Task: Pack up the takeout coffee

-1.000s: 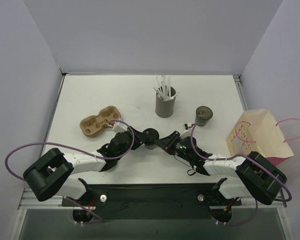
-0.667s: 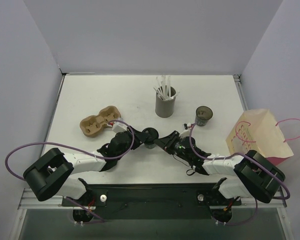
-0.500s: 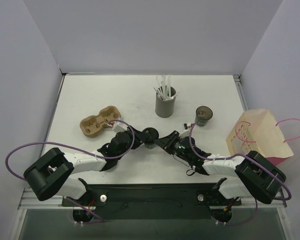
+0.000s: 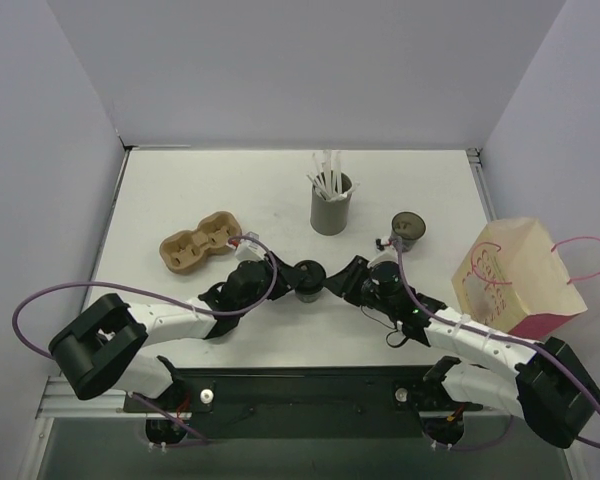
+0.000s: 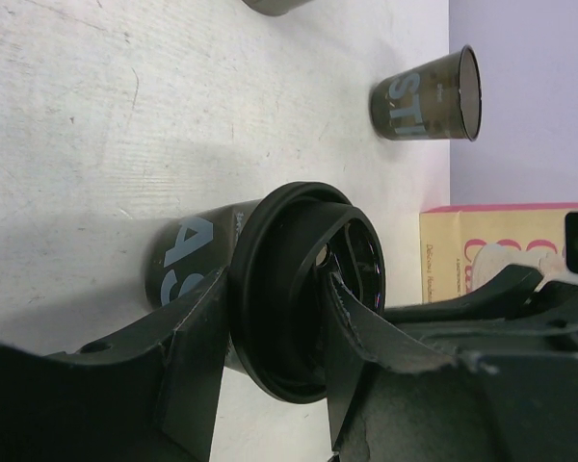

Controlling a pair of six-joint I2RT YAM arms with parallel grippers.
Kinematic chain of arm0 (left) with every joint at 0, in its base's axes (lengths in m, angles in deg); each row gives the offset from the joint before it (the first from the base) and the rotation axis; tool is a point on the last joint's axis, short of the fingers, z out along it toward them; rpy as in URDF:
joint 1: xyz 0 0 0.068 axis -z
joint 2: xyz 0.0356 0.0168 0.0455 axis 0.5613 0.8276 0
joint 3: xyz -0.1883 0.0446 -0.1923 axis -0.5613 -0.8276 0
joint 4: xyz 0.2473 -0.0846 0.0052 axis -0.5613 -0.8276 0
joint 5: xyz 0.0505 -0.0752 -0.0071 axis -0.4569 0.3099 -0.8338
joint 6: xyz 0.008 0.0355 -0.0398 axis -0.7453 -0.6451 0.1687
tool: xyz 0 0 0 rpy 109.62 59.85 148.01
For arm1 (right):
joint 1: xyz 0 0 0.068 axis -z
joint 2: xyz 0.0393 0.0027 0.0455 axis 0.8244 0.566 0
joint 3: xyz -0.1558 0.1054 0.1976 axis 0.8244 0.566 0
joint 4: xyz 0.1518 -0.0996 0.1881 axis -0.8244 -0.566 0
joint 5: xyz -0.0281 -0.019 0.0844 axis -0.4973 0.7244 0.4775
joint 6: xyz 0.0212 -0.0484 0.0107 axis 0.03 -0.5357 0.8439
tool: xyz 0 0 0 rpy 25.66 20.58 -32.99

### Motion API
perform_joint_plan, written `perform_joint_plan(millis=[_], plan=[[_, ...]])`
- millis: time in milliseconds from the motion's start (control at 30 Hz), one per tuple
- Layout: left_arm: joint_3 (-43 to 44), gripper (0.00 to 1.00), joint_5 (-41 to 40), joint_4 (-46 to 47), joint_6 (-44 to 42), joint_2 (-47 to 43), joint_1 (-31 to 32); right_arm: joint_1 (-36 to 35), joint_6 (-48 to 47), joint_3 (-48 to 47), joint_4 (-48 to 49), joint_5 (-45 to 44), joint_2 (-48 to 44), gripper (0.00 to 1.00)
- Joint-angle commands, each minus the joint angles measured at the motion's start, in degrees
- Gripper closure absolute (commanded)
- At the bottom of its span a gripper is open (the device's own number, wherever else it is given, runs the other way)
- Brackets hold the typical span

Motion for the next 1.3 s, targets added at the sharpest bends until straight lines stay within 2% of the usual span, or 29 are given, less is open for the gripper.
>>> perform_joint_plan(millis=[0,300,500,767,1100,1267], plan=[[-3.8,0.56,5.9,-24.3,-8.6,4.5,1.3,5.2,-5.6,-3.9,-9.6,2.3,-4.0,0.68],[-2.5,0.55,8.1,-21.8,-12.3,5.6,1.3,11.8,-9.2,-8.0,-10.5,10.7,-1.4,0.67],[-2.2,0.55,8.1,-21.8,-12.9,5.8,1.3,12.3,-8.2,-7.4,-7.2,13.5,1.8,0.67],[-2.7,0.55,7.4,-21.9,-12.7,5.8,1.3,12.1,-6.0,-3.6,-1.6,15.0,6.2,0.73],[-3.5,0.55,8.1,-19.5,-11.8,8.6,1.3,10.8,-3.9,5.5,-0.6,7.9,7.8,0.80],[-1.1,0.55,9.9,-22.0,-12.2,6.6,1.3,9.8,-6.9,1.5,-5.1,7.8,3.3,0.78]])
